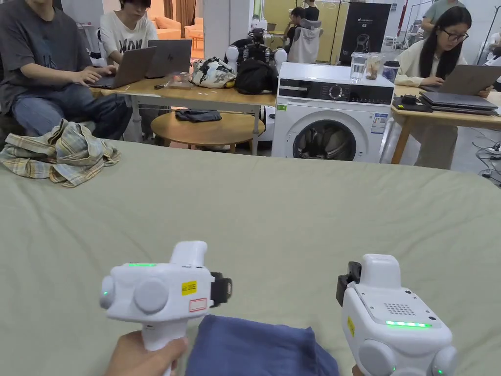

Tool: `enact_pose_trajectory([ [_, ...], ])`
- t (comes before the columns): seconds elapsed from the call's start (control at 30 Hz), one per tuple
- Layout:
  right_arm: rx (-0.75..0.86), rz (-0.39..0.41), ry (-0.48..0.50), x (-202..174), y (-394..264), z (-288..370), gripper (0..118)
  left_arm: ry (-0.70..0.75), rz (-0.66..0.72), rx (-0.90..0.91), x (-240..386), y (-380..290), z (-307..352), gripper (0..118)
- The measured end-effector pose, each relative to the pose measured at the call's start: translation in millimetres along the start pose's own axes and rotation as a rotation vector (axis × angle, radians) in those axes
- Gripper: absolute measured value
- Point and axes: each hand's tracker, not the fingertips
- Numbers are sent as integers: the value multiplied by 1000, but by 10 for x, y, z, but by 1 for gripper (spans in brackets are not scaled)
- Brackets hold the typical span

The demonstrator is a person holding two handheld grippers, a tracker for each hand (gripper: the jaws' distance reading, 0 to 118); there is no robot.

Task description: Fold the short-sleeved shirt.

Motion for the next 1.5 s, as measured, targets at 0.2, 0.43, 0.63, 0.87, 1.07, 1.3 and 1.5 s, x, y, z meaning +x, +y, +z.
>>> enact_pose_trajectory([
  [0.2,67,-3,18,-150,165,57,0,228,-132,402,-138,-205,402,0],
  [0.43,142,-9,30,-239,302,173,0,411,-223,571,-113,-383,510,0],
  [0.63,144,1,22,-242,284,295,0,392,-187,637,-131,-459,644,0],
  [0.87,-82,38,113,-382,-144,541,0,362,-134,579,-253,-454,698,0],
  [1.07,-326,58,164,-575,-670,298,0,335,-90,503,-338,-514,715,0],
  [1.3,-438,43,101,-606,-837,-49,0,318,-79,359,-407,-631,725,0],
  [1.5,-458,68,100,-602,-818,-89,0,23,91,-48,-795,-514,528,10],
])
